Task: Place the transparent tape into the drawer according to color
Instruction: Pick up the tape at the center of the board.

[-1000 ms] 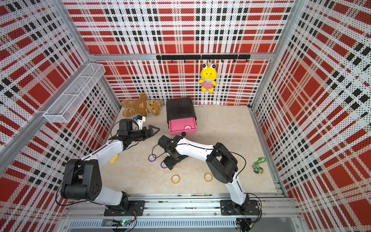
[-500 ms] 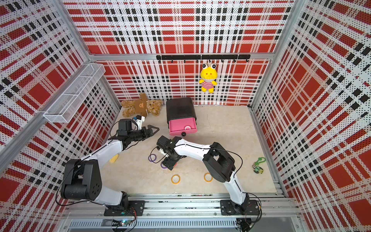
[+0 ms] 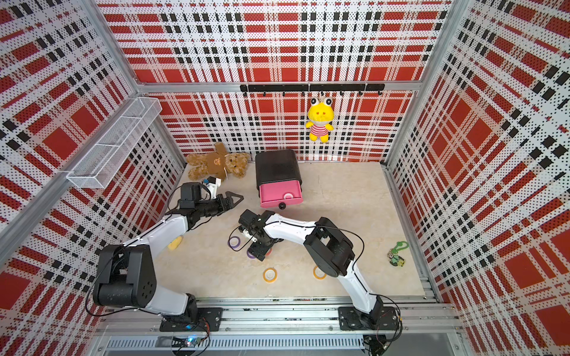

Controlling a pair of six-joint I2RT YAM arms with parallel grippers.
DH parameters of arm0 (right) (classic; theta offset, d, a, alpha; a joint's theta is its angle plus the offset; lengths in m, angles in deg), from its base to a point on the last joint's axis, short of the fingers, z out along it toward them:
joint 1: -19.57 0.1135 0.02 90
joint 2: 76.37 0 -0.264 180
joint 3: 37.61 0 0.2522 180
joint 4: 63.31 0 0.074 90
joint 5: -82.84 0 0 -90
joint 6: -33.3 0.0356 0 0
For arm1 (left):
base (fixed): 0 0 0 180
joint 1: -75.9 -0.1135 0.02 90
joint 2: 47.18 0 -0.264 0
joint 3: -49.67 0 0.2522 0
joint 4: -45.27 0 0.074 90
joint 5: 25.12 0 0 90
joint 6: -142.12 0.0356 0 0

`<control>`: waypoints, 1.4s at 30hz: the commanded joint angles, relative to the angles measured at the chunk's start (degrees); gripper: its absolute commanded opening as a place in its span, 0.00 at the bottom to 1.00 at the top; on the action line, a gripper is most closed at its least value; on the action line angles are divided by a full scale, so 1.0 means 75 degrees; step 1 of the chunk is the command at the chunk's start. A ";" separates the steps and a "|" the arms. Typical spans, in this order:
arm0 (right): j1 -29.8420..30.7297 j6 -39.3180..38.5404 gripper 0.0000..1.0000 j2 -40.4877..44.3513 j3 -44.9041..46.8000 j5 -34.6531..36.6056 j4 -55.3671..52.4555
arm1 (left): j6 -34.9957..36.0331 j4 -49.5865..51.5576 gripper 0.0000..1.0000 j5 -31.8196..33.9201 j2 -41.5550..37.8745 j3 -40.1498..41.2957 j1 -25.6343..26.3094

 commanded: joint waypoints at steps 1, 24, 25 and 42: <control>-0.0004 -0.0081 0.78 -0.0255 -0.0105 0.0067 0.0012 | -0.0008 -0.0244 0.89 -0.0082 -0.0217 0.0115 -0.0060; -0.0022 0.0117 0.31 -0.0083 0.0152 0.0232 -0.0220 | -0.0066 -0.0313 0.89 -0.0117 -0.0228 0.0104 -0.0066; -0.0022 0.0143 0.30 -0.0051 0.0127 0.0277 -0.0234 | -0.0066 -0.0313 0.89 -0.0122 -0.0229 0.0101 -0.0070; -0.0055 0.0627 0.22 0.0964 0.0019 0.0517 -0.0986 | -0.0089 -0.0325 0.89 -0.0140 -0.0248 0.0100 -0.0066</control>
